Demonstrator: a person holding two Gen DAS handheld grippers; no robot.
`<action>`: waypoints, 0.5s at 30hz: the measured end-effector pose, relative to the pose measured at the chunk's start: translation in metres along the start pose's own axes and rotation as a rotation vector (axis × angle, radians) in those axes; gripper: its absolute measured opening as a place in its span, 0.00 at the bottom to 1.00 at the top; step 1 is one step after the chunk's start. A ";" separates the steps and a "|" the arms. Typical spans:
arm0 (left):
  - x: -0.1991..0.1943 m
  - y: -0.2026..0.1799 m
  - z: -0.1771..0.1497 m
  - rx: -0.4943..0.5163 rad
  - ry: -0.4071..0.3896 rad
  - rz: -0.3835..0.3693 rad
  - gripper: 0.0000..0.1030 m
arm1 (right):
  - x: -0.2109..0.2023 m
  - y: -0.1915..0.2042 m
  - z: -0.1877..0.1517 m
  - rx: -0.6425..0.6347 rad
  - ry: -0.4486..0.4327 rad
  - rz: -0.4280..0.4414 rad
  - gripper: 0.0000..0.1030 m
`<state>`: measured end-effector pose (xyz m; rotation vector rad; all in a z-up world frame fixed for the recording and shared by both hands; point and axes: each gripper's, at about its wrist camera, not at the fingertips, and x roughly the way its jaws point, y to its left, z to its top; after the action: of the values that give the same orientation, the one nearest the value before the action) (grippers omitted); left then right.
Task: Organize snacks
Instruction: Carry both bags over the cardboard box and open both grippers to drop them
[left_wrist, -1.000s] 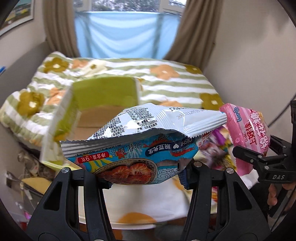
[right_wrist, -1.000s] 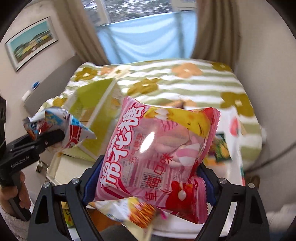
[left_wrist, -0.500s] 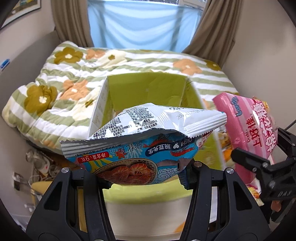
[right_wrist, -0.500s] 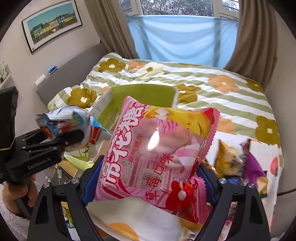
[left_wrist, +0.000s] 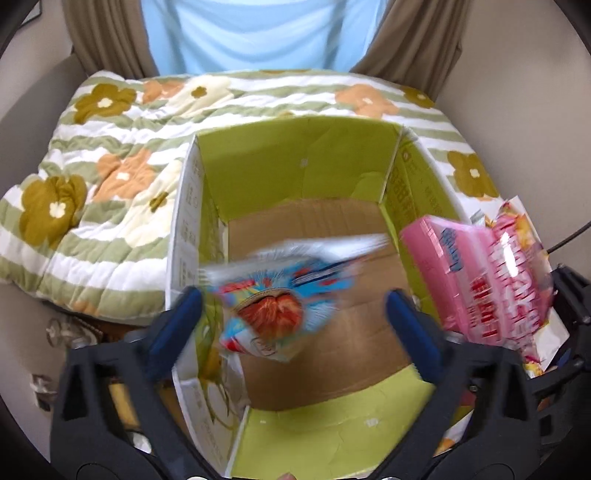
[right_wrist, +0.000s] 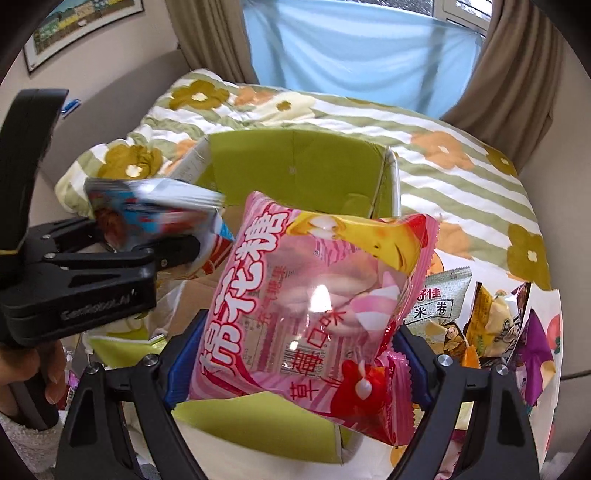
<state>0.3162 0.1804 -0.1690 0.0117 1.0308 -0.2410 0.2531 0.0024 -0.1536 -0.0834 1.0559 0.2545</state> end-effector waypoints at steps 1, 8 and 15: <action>-0.002 0.002 0.000 -0.006 -0.008 -0.011 0.98 | 0.002 0.002 0.000 -0.002 0.004 -0.003 0.84; -0.019 0.020 -0.012 -0.094 -0.011 -0.005 0.98 | 0.014 0.008 -0.001 -0.045 0.036 -0.001 0.84; -0.033 0.023 -0.031 -0.160 -0.005 0.046 0.98 | 0.020 0.009 0.006 -0.106 0.022 0.056 0.86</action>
<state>0.2790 0.2132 -0.1595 -0.1093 1.0408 -0.1160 0.2658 0.0154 -0.1676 -0.1521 1.0674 0.3610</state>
